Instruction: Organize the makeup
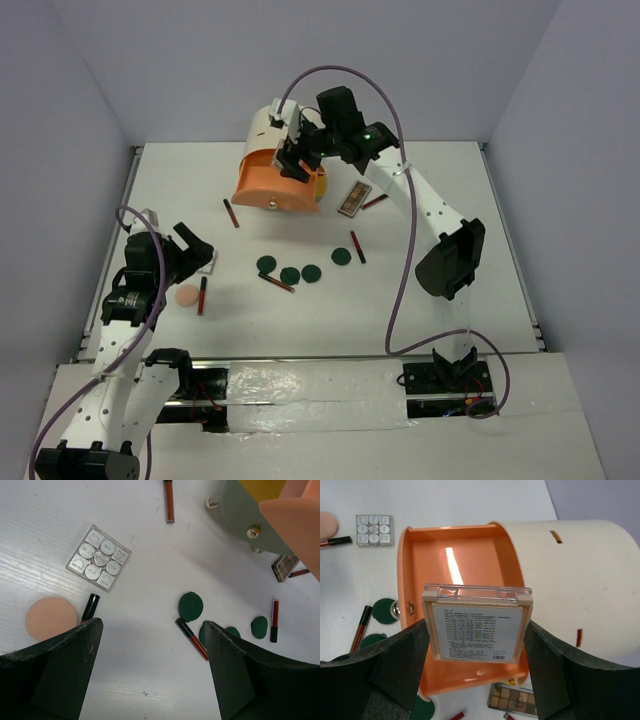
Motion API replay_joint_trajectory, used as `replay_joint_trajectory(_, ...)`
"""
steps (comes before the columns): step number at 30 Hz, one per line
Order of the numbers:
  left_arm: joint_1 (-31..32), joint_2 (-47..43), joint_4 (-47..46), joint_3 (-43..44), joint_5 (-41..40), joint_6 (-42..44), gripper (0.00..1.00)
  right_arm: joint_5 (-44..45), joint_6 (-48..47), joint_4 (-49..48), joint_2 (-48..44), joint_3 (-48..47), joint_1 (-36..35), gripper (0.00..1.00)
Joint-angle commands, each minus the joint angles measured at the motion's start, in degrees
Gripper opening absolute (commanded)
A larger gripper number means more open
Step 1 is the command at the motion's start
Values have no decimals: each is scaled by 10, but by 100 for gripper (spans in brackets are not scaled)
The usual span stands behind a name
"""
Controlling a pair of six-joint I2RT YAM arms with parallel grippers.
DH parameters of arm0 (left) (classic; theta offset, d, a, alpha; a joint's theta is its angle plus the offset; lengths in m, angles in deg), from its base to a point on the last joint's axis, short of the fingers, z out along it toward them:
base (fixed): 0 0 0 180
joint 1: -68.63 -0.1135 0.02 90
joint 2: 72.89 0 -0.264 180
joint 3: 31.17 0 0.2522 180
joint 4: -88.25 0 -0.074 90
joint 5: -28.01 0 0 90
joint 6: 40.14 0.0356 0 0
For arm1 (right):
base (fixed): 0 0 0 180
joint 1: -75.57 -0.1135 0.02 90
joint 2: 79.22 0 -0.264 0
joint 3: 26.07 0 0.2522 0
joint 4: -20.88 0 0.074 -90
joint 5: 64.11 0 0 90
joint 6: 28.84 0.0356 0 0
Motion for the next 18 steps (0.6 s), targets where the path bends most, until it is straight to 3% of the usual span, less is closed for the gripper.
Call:
replay_joint_trajectory(1, -3, -13, 11, 1, -14, -3, 95, 17, 4, -46, 10, -27, -5, 31)
replay_joint_trajectory(6, -2, -19, 20, 3, -19, -2, 95, 28, -8, -48, 24, -14, -16, 48)
replay_joint_trajectory(9, -3, -20, 22, 4, -20, -2, 95, 31, -13, -54, 21, 1, -19, 65)
replay_joint_trajectory(13, -3, -20, 18, 1, -18, -3, 95, 33, -16, -54, 17, 7, -20, 77)
replay_joint_trajectory(18, -3, -16, 11, -2, -13, -4, 95, 32, -16, -53, 13, 11, -20, 83)
